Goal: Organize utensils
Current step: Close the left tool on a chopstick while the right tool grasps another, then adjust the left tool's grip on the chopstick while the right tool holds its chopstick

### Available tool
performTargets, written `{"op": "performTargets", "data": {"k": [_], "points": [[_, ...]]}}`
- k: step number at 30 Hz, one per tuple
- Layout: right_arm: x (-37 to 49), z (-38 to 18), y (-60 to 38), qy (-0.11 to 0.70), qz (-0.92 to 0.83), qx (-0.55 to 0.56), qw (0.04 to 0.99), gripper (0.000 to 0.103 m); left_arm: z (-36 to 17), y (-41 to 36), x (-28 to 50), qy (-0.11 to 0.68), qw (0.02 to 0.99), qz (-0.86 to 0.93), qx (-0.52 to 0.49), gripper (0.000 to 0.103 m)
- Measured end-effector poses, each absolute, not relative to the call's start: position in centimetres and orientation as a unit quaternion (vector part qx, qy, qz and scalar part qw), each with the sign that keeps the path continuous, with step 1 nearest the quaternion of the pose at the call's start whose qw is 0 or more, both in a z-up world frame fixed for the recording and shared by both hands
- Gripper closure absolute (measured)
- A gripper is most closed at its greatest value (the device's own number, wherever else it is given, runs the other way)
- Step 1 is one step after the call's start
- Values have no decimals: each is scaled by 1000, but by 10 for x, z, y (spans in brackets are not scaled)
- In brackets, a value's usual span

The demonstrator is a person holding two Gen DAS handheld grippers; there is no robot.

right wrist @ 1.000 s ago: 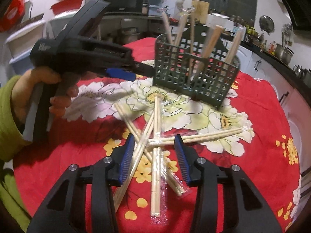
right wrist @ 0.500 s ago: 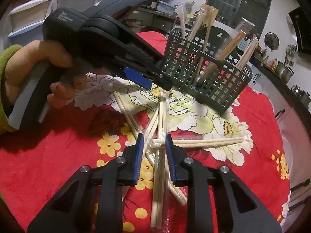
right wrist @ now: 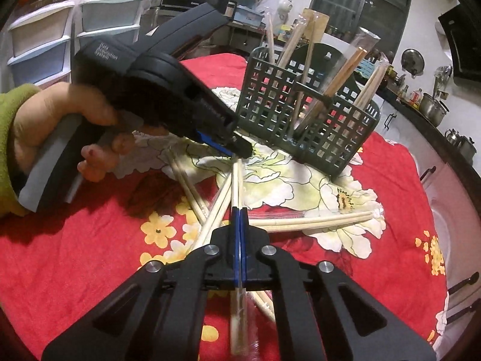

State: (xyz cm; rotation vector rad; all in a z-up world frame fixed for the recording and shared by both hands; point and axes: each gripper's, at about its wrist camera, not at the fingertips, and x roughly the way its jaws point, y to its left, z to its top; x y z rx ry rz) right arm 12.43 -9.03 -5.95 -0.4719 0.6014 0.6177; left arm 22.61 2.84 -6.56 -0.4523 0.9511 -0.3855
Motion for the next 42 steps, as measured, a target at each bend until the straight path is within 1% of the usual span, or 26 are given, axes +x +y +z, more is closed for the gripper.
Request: {"op": "performTargets", "data": {"k": [8, 22, 30, 37, 40, 41, 42], "points": [[122, -53, -105, 290, 291, -197, 890, 102, -65, 35, 221, 450, 846, -187, -214, 96], [131, -43, -149, 309, 281, -100, 903, 102, -53, 55, 200, 434, 854, -183, -222, 97], [130, -37, -160, 303, 280, -82, 907, 102, -46, 68, 188, 419, 854, -190, -242, 97], [131, -36, -159, 303, 279, -81, 907, 102, -50, 81, 188, 423, 852, -181, -252, 97], [132, -36, -158, 305, 279, -82, 907, 102, -53, 84, 188, 427, 848, -180, -256, 94], [132, -36, -158, 305, 280, -81, 907, 102, -54, 85, 188, 428, 848, -178, -257, 87], [132, -36, -158, 305, 280, -81, 907, 102, -54, 85, 187, 430, 848, -178, -255, 87]]}}
